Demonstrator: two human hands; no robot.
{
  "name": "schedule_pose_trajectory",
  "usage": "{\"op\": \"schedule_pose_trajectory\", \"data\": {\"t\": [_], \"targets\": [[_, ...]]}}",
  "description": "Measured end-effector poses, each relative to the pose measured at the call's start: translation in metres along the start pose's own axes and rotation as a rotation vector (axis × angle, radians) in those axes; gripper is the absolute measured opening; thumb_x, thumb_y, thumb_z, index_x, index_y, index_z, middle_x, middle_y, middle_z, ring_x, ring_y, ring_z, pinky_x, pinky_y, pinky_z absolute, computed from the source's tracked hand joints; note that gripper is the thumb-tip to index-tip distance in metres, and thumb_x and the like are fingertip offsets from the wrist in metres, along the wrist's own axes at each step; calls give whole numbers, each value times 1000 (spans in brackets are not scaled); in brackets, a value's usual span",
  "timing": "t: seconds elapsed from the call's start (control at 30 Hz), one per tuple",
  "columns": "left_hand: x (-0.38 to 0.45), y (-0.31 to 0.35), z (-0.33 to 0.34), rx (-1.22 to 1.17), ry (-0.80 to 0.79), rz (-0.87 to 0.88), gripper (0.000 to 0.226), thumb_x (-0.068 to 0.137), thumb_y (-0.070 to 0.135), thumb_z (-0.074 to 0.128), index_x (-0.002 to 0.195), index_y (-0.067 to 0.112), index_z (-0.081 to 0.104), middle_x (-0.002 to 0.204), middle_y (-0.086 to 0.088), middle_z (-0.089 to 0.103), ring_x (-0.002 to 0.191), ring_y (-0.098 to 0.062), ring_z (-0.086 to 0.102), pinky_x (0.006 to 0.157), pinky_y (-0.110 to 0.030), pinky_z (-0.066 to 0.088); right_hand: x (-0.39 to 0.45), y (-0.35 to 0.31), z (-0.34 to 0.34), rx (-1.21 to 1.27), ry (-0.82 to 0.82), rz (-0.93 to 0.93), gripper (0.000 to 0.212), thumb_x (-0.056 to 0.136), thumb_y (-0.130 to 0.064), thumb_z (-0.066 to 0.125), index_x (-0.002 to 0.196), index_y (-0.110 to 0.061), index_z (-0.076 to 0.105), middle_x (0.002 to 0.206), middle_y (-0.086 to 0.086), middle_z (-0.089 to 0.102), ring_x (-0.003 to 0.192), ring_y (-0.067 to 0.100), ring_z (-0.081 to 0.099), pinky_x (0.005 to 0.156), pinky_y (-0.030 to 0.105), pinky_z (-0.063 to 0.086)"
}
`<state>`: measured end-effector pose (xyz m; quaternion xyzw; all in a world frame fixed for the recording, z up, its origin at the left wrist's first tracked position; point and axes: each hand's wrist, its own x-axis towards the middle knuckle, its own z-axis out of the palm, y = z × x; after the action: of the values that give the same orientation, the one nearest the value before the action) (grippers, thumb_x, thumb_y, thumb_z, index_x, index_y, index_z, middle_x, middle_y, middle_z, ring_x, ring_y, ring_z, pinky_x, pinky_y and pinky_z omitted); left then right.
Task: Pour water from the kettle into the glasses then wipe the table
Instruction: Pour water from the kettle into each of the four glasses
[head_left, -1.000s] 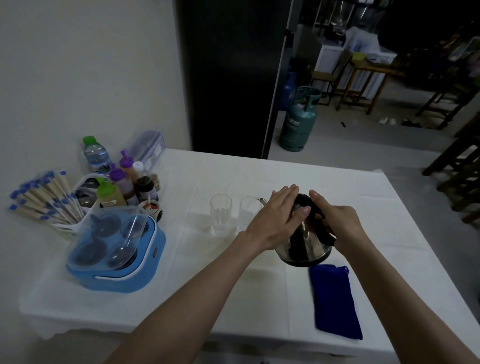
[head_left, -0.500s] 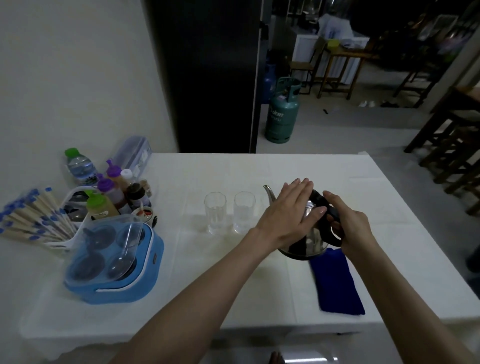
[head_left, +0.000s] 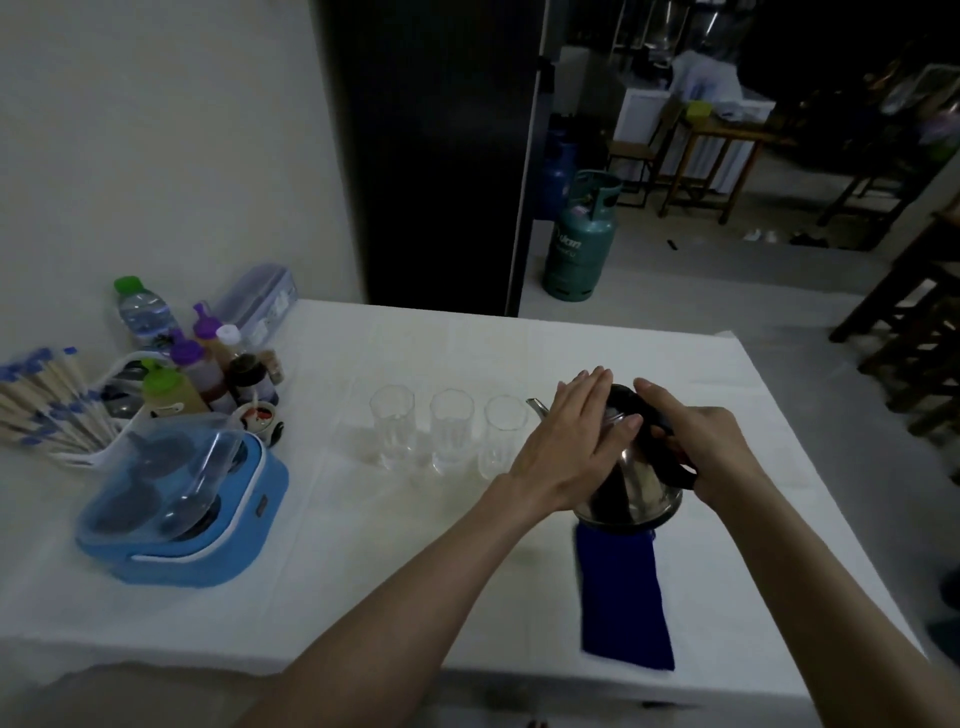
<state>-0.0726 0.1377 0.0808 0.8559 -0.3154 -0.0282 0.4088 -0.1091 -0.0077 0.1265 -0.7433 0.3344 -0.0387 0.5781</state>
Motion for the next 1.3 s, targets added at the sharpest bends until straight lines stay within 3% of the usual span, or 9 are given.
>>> {"op": "schedule_pose_trajectory", "data": {"t": [0.27, 0.53, 1.3], "targets": [[9, 12, 16, -45, 102, -154, 66, 102, 51, 27, 156, 16, 13, 164, 1, 13, 150, -8, 2, 118, -23, -4, 30, -14, -13, -175, -127, -118, 64, 74, -66, 73, 78, -2, 74, 87, 18, 74, 88, 35, 70, 87, 52, 57], [13, 16, 23, -36, 141, -212, 67, 102, 53, 26, 156, 16, 14, 164, 0, 14, 150, -10, 4, 119, -25, -2, 41, -17, -17, -216, -185, -155, 62, 76, -66, 73, 73, -4, 73, 81, 15, 73, 86, 35, 70, 90, 54, 57], [5, 20, 10, -85, 44, -170, 65, 103, 49, 30, 157, 17, 13, 164, 2, 12, 150, -11, 2, 117, -24, 0, 29, -11, -18, -203, -72, -161, 63, 76, -66, 73, 65, -4, 73, 67, 11, 71, 80, 37, 72, 83, 48, 58]]}}
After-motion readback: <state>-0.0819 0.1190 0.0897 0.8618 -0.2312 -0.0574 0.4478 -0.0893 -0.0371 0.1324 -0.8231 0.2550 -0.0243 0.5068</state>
